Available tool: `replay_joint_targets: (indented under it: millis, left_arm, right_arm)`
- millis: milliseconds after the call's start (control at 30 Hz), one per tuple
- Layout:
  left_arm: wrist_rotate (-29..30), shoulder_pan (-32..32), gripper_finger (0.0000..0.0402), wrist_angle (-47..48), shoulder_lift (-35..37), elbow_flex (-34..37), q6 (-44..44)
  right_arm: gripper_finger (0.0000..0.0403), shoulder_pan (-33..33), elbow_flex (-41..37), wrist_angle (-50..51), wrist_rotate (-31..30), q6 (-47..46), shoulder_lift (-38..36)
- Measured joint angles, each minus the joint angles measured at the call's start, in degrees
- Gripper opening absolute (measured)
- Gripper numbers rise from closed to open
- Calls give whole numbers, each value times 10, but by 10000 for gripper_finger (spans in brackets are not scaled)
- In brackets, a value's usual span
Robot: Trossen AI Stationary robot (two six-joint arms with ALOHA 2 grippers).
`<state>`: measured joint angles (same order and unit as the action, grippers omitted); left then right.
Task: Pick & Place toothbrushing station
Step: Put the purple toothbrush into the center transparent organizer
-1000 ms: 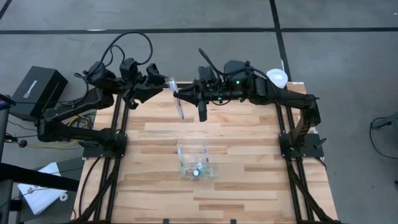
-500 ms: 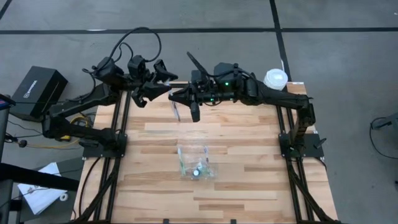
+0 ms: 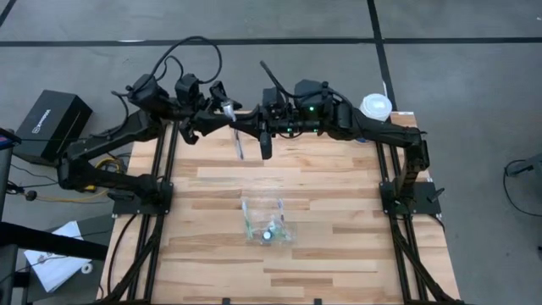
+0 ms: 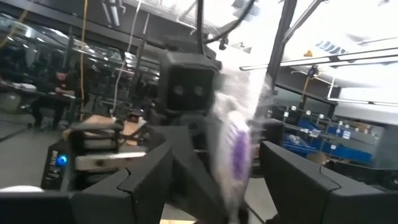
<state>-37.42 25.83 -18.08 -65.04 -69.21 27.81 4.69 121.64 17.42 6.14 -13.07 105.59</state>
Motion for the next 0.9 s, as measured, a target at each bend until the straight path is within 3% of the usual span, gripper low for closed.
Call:
replay_joint_targets:
  millis: [200, 900]
  left_arm:
    - [-3, 19, 228, -1, 0, 0, 1]
    - [-26, 28, 81, -3, 2, 0, 16]
  right_arm:
    - [1, 0, 0, 0, 3, 1, 0]
    - [1, 1, 0, 0, 23, 0, 0]
